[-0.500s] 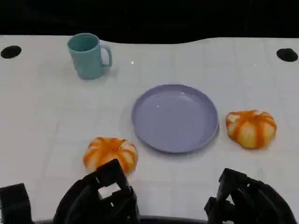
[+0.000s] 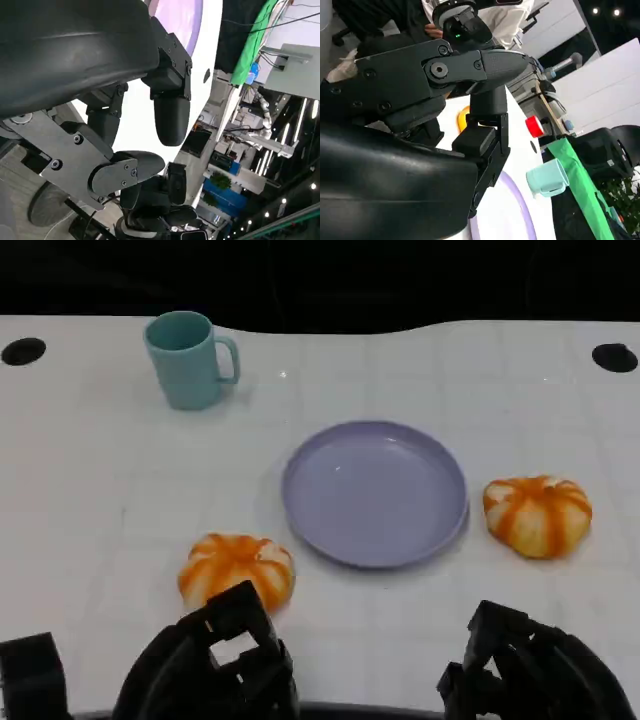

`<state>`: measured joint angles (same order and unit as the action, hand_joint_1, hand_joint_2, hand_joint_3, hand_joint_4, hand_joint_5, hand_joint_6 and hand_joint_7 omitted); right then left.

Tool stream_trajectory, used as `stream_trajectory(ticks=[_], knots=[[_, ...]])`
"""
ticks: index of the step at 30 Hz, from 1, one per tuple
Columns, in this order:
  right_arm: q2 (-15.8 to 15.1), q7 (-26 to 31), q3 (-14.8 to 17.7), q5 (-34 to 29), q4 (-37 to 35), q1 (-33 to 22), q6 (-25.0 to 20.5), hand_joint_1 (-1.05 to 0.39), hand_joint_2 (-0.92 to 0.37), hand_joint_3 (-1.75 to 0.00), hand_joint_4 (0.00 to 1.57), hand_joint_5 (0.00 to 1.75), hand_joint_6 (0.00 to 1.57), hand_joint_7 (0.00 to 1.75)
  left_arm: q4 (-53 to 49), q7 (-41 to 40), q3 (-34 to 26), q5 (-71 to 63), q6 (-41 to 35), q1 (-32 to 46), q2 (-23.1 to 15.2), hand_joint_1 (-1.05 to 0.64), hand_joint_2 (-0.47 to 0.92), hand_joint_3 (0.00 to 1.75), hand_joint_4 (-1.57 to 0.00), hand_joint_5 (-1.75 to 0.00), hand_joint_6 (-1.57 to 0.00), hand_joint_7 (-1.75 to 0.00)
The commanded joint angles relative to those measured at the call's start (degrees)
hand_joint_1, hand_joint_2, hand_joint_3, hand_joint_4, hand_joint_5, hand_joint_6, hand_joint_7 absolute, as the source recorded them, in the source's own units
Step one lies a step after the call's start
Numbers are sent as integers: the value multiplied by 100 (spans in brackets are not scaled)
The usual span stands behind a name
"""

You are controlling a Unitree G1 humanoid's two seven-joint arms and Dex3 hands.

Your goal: Grasp the bread from the table and place it into the plate.

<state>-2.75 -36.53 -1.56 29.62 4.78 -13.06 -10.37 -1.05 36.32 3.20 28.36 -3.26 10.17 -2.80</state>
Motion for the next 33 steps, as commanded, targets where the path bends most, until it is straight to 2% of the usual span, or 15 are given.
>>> stream_trajectory(ticks=[1, 10, 13, 16, 19, 23, 25, 27, 29, 30, 33], knots=[[-66, 10, 28, -20, -9, 12, 25, -72, -92, -24, 85, 163, 75, 136, -38, 67, -51, -34, 38, -24, -48, -29, 48, 84, -71, -175, -50, -175], [-45, 20, 28, 1, -23, 22, 0, -71, -92, -23, 85, 163, 75, 136, -16, 33, -51, -68, 65, -13, -51, -30, 48, 84, -72, -175, -50, -175], [-35, 24, 12, -20, -34, 31, 17, -70, -92, -24, 84, 163, 74, 136, 27, -71, -77, -78, 60, 13, -15, -30, 53, 72, -70, -175, -49, -175], [-14, 65, 0, -39, -36, 46, 16, -70, -92, -23, 84, 163, 74, 136, 148, -292, -90, -184, 104, 64, 47, -34, 74, 32, -64, -175, -43, -174], [-4, 104, -12, -64, -28, 67, 4, -70, -92, -24, 84, 163, 74, 136, 279, -494, -64, -508, 416, 108, 94, -46, 88, 11, -52, -175, -43, -152], [2, 95, -38, -99, -59, 99, 32, -70, -92, -25, 84, 163, 74, 136, 380, -676, -34, -853, 819, 124, 137, -52, 92, 8, -39, -173, -39, -128], [6, 107, -47, -109, -61, 102, 25, -71, -92, -25, 85, 163, 75, 136, 450, -778, -18, -1038, 992, 108, 125, -52, 92, 9, -37, -155, -42, -90], [7, 103, -54, -122, -67, 100, 43, -71, -92, -24, 85, 163, 75, 136, 465, -901, -7, -1378, 1346, 61, 71, -53, 92, 11, -39, -141, -45, -68], [2, 119, -57, -105, -46, 95, -3, -70, -92, -24, 85, 163, 75, 136, 531, -1105, -9, -1819, 1671, 8, -15, -56, 92, 12, -46, -117, -48, -42], [2, 128, -62, -106, -34, 88, -9, -70, -92, -24, 86, 163, 75, 137, 561, -1193, -10, -2026, 1799, -20, -74, -57, 92, 12, -46, -109, -49, -34], [4, 147, -88, -134, -24, 65, 29, -70, -92, -24, 86, 163, 75, 137, 734, -1569, -18, -2853, 2051, -113, -310, -51, 92, 10, -39, -100, -47, -25]])
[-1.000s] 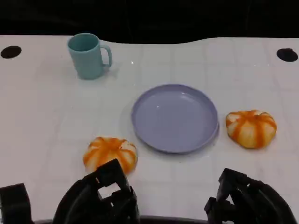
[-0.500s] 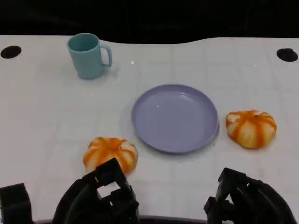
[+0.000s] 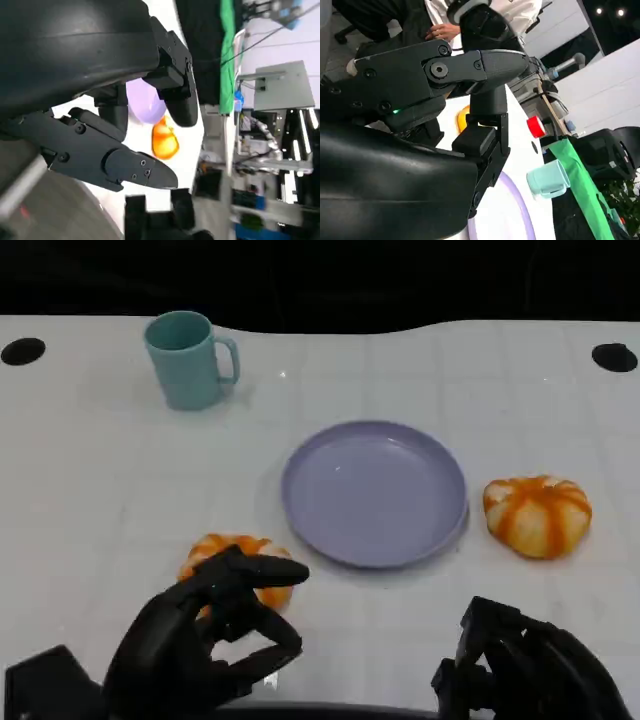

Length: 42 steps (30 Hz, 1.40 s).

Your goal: Grasp the bread from the table and place it into the plate.

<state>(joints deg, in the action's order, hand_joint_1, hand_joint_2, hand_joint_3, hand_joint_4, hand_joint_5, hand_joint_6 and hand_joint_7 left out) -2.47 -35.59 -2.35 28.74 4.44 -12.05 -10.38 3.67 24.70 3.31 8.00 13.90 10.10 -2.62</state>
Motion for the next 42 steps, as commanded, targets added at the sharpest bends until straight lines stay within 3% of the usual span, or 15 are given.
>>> stream_trajectory(ticks=[1, 7, 11, 16, 22, 34, 42], knots=[[-25, 55, -15, -47, 9, -40, 39, -70, -92, -24, 86, 163, 74, 138, 354, -537, -22, -1086, 332, -117, -397, -49, 92, 5, -37, -96, -48, -20], [-12, 77, -30, -49, -9, -14, 36, -70, -92, -24, 85, 164, 74, 139, 996, -1126, 30, -2799, 190, -172, -904, -50, 88, 0, -29, -73, -45, -5], [-21, 76, -36, -78, -33, 17, 55, -70, -92, -25, 85, 164, 74, 139, 1418, -1500, 138, -4105, -52, -241, -1132, -56, 88, 0, -33, -50, -45, -1], [-14, 106, -34, -96, -39, 24, 53, -71, -92, -24, 84, 163, 74, 138, 1732, -1477, 489, -5707, -618, -504, -1350, -61, 87, 0, -28, -41, -32, 0], [-30, 161, -47, -108, 32, -9, 7, -71, -92, -24, 84, 162, 74, 137, 1617, -1048, 1048, -7055, -1384, -964, -1356, -65, 85, 0, -23, -35, -23, 0], [-20, 159, -67, -118, 37, -41, 53, -71, -92, -24, 84, 162, 74, 137, 524, -300, 1912, -7998, -2260, -1762, -1273, -65, 85, 1, -28, -22, -23, 0], [-30, 198, -75, -109, 54, -35, 8, -71, -92, -24, 85, 161, 75, 138, -443, -520, 2247, -8040, -2590, -2288, -1195, -69, 86, 1, -31, -18, -23, 0]])
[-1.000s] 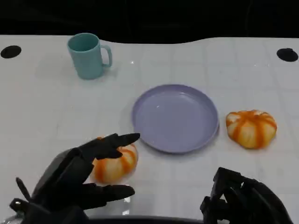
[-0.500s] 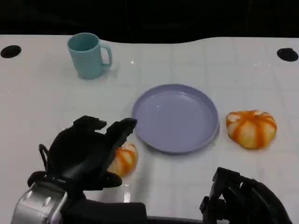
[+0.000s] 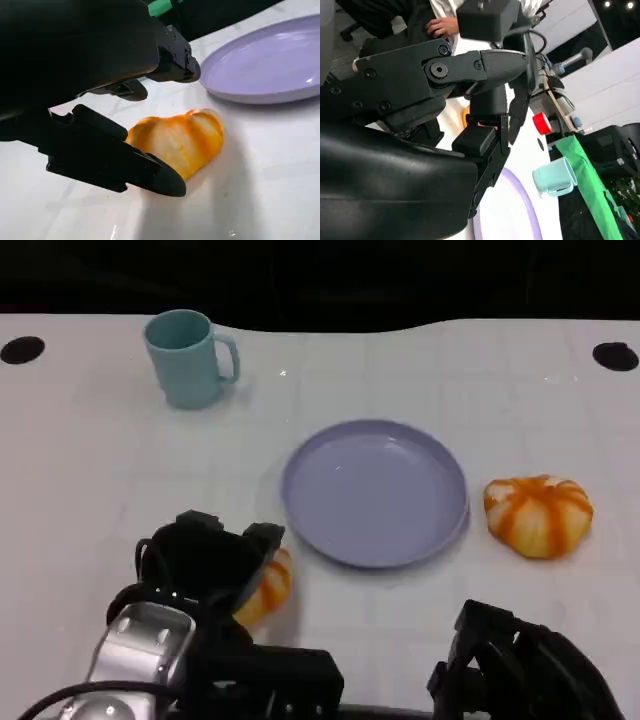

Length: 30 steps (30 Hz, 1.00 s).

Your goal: Grasp the bread from the table and place it into the plate.

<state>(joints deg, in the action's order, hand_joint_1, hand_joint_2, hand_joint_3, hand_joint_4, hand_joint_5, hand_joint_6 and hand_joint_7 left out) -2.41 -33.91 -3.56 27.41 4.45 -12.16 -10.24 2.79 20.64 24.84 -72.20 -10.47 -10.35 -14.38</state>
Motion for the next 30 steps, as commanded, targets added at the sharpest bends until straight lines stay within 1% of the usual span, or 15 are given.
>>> stream_trajectory(ticks=[1, 10, 14, 16, 19, 20, 23, 24, 25, 26, 27, 28, 30], knots=[[-35, 24, 49, 32, 45, -19, -8, -71, -92, -24, 85, 161, 75, 138, -477, -160, 122, -11, -186, -313, -5, -69, 86, 1, -31, -18, -24, 0], [-39, 10, 57, 66, 39, -9, -42, -70, -92, -24, 85, 162, 75, 138, -1743, -904, 266, 401, -292, -911, 136, -67, 89, 1, -36, -15, -25, 0], [-36, -51, 59, 76, 19, -17, 20, -70, -92, -24, 85, 163, 74, 138, -2287, -981, 320, 710, -299, -1149, 204, -64, 89, 1, -36, -13, -25, 0], [-38, -80, 62, 85, 5, -20, 38, -70, -92, -24, 85, 163, 74, 138, -2559, -1046, 380, 847, -263, -1239, 217, -62, 90, 0, -41, -13, -29, -1], [-37, -68, 54, 53, 29, -36, 58, -70, -92, -24, 85, 163, 74, 138, -2892, -1132, 440, 1105, -152, -1321, 225, -53, 87, 0, -52, -15, -39, -4], [-40, -57, 50, 41, 42, -40, 58, -70, -92, -24, 85, 163, 74, 138, -2950, -1149, 462, 1170, -129, -1337, 218, -51, 88, 0, -60, -18, -44, -5], [-38, -78, 52, 52, 44, -49, 75, -71, -92, -25, 84, 163, 74, 138, -3118, -1233, 565, 1300, -55, -1369, 173, -46, 90, 1, -73, -25, -56, -7], [-38, -55, 52, 51, 66, -58, 55, -71, -92, -25, 84, 163, 74, 138, -3164, -1223, 595, 1339, -21, -1385, 153, -45, 90, 1, -76, -31, -60, -6], [-39, -36, 52, 49, 85, -66, 38, -71, -92, -25, 85, 163, 74, 139, -3191, -1214, 621, 1374, -3, -1401, 136, -44, 91, 1, -73, -55, -67, -4], [-40, -24, 51, 48, 96, -71, 27, -71, -92, -24, 85, 163, 74, 139, -3211, -1212, 647, 1406, 6, -1414, 120, -44, 92, 2, -67, -79, -72, -2], [-40, -14, 54, 57, 116, -81, 9, -71, -92, -24, 85, 163, 74, 139, -3267, -1195, 670, 1448, 25, -1432, 108, -43, 92, 2, -67, -92, -75, -2], [-41, -12, 56, 64, 129, -87, 0, -70, -92, -24, 85, 163, 74, 138, -3317, -1187, 687, 1487, 36, -1448, 100, -41, 92, 2, -68, -109, -79, -2], [-41, -26, 64, 85, 137, -91, -1, -70, -92, -24, 84, 163, 74, 138, -3416, -1192, 701, 1561, 52, -1473, 98, -39, 92, 3, -72, -134, -87, -3]])
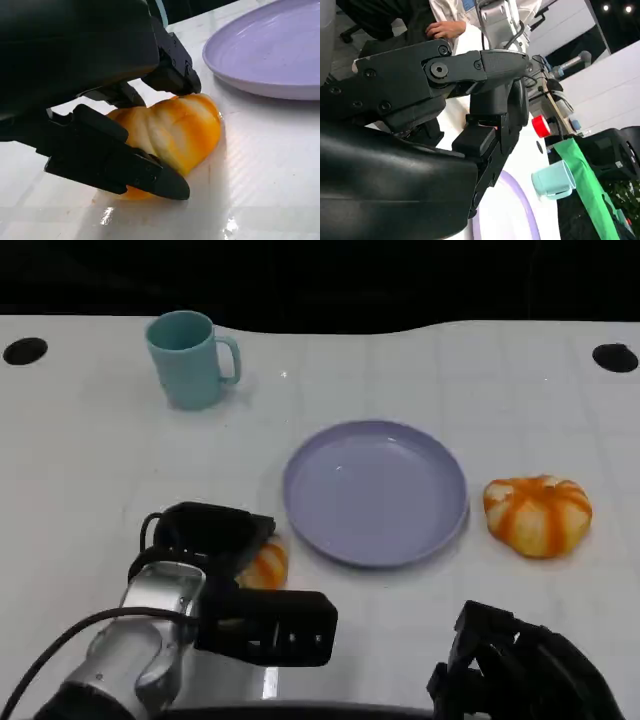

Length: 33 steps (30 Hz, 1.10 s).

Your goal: Grasp the bread from the table and place it into the plate.

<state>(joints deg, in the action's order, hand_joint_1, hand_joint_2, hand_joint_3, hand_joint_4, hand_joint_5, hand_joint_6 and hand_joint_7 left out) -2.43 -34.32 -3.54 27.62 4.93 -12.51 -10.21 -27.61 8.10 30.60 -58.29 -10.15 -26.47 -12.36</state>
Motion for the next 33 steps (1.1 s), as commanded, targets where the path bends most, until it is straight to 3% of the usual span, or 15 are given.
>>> stream_trajectory(ticks=[1, 2, 6, 9, 12, 13, 16, 17, 19, 27, 33], knots=[[-40, 8, 66, 69, 88, -55, -1, -70, -92, -24, 84, 163, 73, 138, -405, 47, 135, 196, 23, 130, -106, -38, 92, 3, -72, -140, -90, -3], [-44, -1, 70, 68, 79, -52, 9, -70, -92, -24, 84, 163, 73, 138, -448, -76, 144, 229, 96, 145, -132, -38, 92, 3, -72, -143, -91, -3], [-57, 63, 64, 6, 110, -64, 13, -71, -92, -25, 85, 163, 74, 138, -721, -690, 114, 458, 489, 216, -215, -34, 92, 18, -73, -111, -103, -4], [-57, 83, 79, 41, 123, -70, -28, -71, -92, -24, 85, 162, 74, 138, -1030, -1315, 249, 365, 659, 200, -274, -34, 92, 27, -76, -110, -104, -4], [-66, 44, 91, 54, 105, -66, 8, -71, -92, -24, 85, 161, 75, 138, -1339, -2194, 353, 285, 860, 195, -280, -30, 92, 28, -68, -154, -106, -5], [-73, 31, 94, 56, 100, -64, 15, -71, -92, -24, 85, 161, 75, 138, -1449, -2513, 371, 279, 907, 191, -261, -28, 92, 26, -70, -166, -113, -9], [-90, 11, 109, 74, 93, -57, 8, -71, -92, -25, 85, 161, 75, 137, -1736, -3311, 409, 297, 1027, 155, -204, -25, 92, 19, -77, -174, -66, -134], [-94, 9, 113, 75, 90, -55, 10, -71, -92, -25, 85, 161, 74, 137, -1818, -3550, 423, 300, 1062, 138, -189, -24, 92, 18, -77, -174, -59, -153], [-106, 14, 119, 63, 89, -50, 8, -71, -92, -25, 86, 161, 74, 137, -1973, -4092, 427, 334, 1233, 113, -174, -20, 91, 15, -77, -175, -53, -170], [-106, -63, 156, 98, 7, -14, 14, -71, -92, -25, 85, 162, 74, 137, -2004, -4885, 336, 502, 1574, 163, -256, -18, 92, 21, -75, -175, -53, -175], [-92, -120, 188, 89, -27, 4, 35, -71, -92, -25, 84, 163, 74, 137, -1376, -4851, 130, 650, 1654, 397, -483, -16, 90, 21, -75, -175, -52, -175]])
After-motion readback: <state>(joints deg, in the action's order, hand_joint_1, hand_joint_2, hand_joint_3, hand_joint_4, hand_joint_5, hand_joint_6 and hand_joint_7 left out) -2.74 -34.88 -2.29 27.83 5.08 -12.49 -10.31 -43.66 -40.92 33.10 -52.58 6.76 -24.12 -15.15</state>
